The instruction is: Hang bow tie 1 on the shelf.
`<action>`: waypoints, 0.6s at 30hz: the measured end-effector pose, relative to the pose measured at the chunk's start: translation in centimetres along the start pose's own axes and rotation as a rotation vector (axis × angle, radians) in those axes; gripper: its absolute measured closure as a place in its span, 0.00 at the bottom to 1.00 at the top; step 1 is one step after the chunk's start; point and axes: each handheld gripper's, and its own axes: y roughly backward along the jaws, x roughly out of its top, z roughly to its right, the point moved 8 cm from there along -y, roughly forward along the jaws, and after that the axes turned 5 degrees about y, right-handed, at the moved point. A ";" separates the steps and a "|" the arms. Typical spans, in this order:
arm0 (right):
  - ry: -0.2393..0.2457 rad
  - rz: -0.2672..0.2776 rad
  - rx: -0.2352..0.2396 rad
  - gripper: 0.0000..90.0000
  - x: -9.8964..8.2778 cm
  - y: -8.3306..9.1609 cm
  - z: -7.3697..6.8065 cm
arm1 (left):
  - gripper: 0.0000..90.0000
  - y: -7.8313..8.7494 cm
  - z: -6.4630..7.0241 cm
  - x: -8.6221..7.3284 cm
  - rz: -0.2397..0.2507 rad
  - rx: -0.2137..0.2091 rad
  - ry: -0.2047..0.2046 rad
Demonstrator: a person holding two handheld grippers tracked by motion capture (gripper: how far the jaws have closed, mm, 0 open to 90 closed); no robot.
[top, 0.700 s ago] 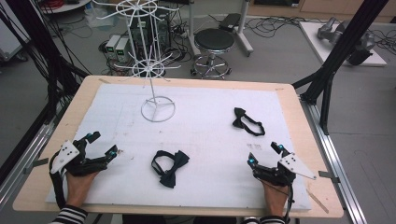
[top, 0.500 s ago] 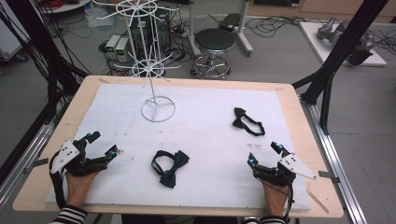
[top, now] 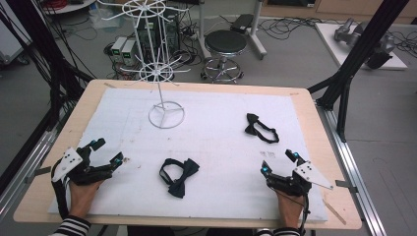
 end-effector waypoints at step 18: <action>0.005 0.001 0.002 0.05 0.0 -0.1 0.0 | 0.13 0.2 0.4 4.7 -0.081 -0.066 0.041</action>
